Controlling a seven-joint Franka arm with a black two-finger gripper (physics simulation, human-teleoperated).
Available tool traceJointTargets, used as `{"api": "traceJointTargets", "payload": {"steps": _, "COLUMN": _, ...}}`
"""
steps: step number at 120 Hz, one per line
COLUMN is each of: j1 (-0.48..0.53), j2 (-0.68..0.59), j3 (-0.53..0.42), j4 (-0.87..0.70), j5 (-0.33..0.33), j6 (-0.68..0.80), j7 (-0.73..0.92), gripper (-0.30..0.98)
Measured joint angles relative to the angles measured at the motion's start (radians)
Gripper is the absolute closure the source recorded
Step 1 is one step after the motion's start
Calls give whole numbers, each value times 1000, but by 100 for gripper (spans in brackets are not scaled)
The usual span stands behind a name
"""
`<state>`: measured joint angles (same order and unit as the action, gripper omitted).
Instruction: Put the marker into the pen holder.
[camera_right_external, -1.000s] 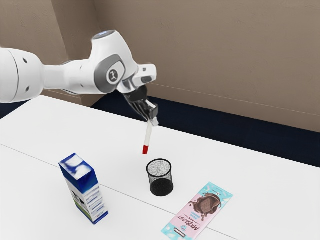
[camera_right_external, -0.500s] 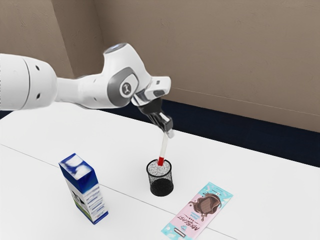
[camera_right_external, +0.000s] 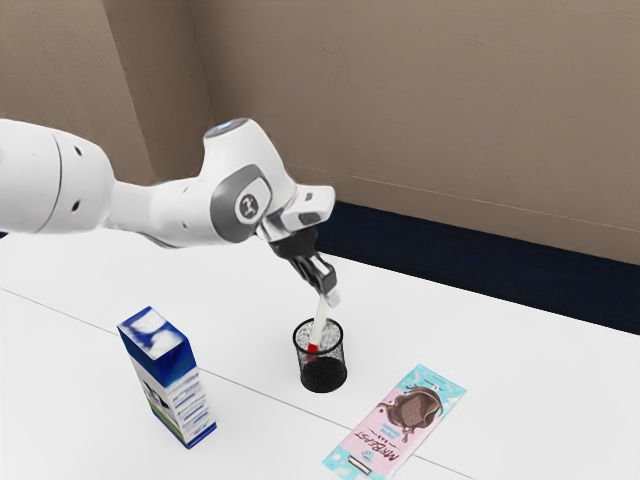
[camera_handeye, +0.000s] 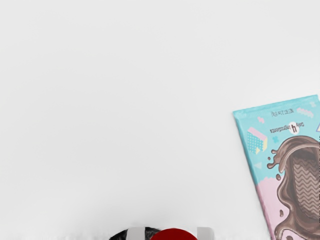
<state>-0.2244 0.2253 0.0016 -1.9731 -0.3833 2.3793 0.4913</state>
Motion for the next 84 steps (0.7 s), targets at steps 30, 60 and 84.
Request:
{"api": "traceJointTargets", "payload": {"steps": 30, "j1": 0, "j2": -24, "j3": 0, "j4": -27, "j5": -42, "j6": 7, "j7": 60, "gripper": 32}}
{"api": "traceJointTargets", "payload": {"steps": 60, "j1": 92, "j2": -170, "j3": 26, "j4": 327, "j5": 330, "j6": -416, "j7": -18, "gripper": 10}}
{"api": "traceJointTargets", "payload": {"steps": 84, "j1": 272, "j2": -240, "j3": 90, "j4": 420, "j5": 454, "j6": -704, "j7": -116, "gripper": 4}}
